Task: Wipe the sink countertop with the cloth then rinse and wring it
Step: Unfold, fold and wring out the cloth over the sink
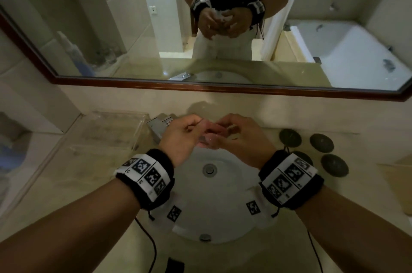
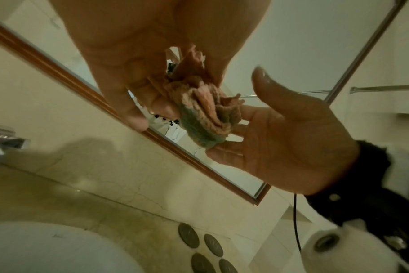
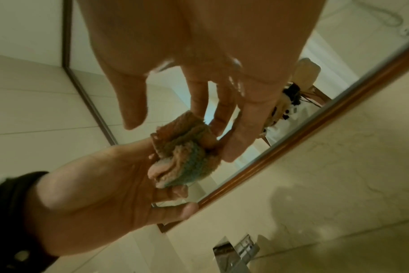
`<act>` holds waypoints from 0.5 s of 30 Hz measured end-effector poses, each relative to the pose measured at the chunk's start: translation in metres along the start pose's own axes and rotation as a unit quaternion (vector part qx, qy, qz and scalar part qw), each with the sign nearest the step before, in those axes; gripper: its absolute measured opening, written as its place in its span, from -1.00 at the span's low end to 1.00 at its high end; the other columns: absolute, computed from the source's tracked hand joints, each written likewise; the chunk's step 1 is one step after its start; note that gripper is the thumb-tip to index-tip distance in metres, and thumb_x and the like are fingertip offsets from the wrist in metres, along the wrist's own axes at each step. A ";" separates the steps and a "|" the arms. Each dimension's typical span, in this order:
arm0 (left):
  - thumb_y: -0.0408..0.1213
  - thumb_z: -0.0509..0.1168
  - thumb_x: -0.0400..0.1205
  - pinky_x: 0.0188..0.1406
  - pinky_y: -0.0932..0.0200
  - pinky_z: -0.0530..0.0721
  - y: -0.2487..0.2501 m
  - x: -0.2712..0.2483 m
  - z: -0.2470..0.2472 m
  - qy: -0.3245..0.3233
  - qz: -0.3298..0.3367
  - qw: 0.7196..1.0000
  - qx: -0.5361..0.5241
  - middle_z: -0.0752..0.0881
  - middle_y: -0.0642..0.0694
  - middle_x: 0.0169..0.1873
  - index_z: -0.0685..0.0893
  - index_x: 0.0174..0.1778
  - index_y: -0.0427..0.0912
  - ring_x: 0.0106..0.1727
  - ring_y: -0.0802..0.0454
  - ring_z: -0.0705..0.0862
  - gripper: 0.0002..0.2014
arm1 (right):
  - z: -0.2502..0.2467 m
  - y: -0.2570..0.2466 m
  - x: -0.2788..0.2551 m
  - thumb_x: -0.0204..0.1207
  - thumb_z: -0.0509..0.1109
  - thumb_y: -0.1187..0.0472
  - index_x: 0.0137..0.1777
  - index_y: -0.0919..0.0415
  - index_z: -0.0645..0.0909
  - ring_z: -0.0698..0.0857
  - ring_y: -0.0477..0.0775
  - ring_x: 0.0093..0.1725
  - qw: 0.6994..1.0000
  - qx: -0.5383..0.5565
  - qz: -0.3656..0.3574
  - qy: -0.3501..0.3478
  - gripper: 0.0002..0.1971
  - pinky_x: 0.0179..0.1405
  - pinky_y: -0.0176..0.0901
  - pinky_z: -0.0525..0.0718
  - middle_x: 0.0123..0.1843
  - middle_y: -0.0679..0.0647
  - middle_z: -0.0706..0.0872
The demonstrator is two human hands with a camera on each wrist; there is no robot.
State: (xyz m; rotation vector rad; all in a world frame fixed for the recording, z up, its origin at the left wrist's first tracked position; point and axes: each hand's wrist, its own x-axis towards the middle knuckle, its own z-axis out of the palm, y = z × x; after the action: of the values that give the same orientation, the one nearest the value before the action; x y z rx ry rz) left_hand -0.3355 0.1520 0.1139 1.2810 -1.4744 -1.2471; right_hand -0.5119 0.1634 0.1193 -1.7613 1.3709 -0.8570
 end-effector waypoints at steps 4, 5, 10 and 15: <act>-0.34 0.27 0.72 -0.23 -0.16 0.85 0.014 -0.026 -0.013 -0.047 0.004 0.998 -0.040 0.84 -0.36 -0.21 0.67 -0.05 -0.51 -0.27 -0.37 0.82 -0.76 | 0.015 -0.024 -0.013 0.29 0.56 -0.09 -0.19 -0.02 0.66 0.75 -0.08 -0.25 1.000 -0.026 -0.002 0.012 -0.78 -0.15 0.11 0.77 -0.27 -0.08 0.78; -0.34 0.29 0.70 -0.21 -0.21 0.85 0.016 -0.034 -0.017 -0.053 0.012 0.998 -0.030 0.84 -0.36 -0.22 0.68 -0.08 -0.45 -0.28 -0.37 0.82 -0.80 | 0.020 -0.027 -0.015 0.27 0.58 -0.05 -0.21 -0.02 0.66 0.76 -0.03 -0.26 1.000 -0.013 0.008 0.007 -0.80 -0.15 0.17 0.77 -0.29 -0.05 0.78; -0.47 0.43 0.58 -0.16 -0.32 0.82 0.011 -0.067 -0.050 -0.034 0.035 0.999 -0.005 0.79 -0.27 -0.25 0.65 -0.08 -0.31 -0.26 -0.31 0.84 -0.91 | 0.048 -0.054 -0.033 0.35 0.56 0.18 -0.22 0.09 0.71 0.81 0.18 -0.20 0.992 0.111 0.043 0.042 -0.93 -0.08 0.33 0.76 -0.27 0.09 0.80; -0.34 0.54 0.36 -0.08 -0.27 0.83 0.003 -0.089 -0.072 -0.038 0.034 0.998 0.045 0.79 -0.13 -0.06 0.70 -0.03 0.07 -0.12 -0.18 0.85 -0.67 | 0.066 -0.077 -0.052 0.32 0.54 0.25 -0.26 0.19 0.68 0.79 0.29 -0.25 0.986 0.118 0.026 0.116 -0.92 -0.18 0.30 0.77 -0.27 0.22 0.79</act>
State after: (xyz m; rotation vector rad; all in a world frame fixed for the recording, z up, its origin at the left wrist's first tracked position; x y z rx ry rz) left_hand -0.2517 0.2279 0.1338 1.2420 -1.6315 -1.2091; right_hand -0.4287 0.2363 0.1484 -1.4746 1.3911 -1.1749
